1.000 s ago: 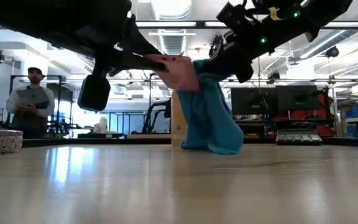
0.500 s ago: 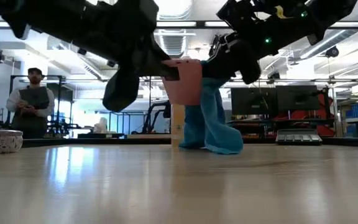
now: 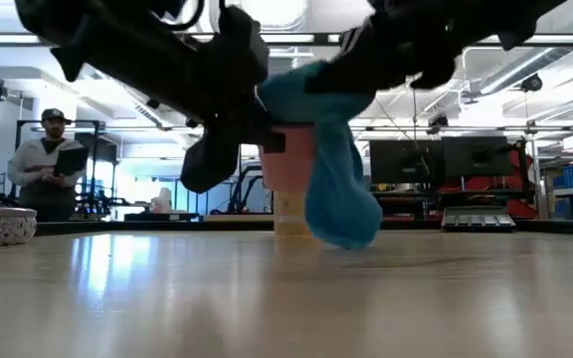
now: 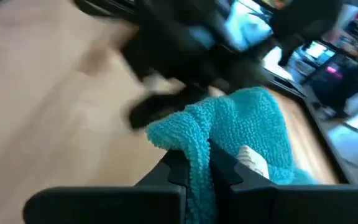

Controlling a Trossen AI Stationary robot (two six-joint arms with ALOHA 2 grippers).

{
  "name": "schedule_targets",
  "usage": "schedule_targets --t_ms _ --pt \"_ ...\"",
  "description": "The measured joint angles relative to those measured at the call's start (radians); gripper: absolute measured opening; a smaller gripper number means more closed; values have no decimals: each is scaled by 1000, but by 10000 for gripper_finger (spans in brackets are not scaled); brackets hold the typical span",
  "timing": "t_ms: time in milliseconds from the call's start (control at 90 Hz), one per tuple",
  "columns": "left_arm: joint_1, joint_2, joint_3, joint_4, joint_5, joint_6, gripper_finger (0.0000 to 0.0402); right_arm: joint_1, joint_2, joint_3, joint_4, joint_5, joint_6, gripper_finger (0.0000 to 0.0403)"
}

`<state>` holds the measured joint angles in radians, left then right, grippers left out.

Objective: Apply microfiber cloth
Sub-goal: Wipe the front of the pink cellphone using microfiber cloth

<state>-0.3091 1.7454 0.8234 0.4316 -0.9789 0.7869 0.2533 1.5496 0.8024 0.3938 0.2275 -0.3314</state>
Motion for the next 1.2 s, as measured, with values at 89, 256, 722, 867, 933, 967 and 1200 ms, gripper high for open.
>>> schedule_targets --t_ms 89,256,722,867,933,967,1200 --pt "4 0 0 -43 -17 -16 13 26 -39 18 -71 -30 14 0" --pt "-23 0 -19 -65 -59 -26 13 61 -171 54 -415 -103 149 0" --pt "-165 -3 -74 -59 -147 -139 13 47 -303 45 -896 110 518 0" --pt "-203 -3 -74 -54 -148 -214 13 36 -288 42 -808 178 513 0" --pt "-215 -3 -74 -53 -174 -256 13 34 -275 41 -794 199 495 0" --pt "-224 -3 -74 -53 -195 -279 13 31 -262 40 -783 229 494 0" --pt "-278 -33 -79 -61 -336 -401 13 -43 -129 41 -620 350 490 0"
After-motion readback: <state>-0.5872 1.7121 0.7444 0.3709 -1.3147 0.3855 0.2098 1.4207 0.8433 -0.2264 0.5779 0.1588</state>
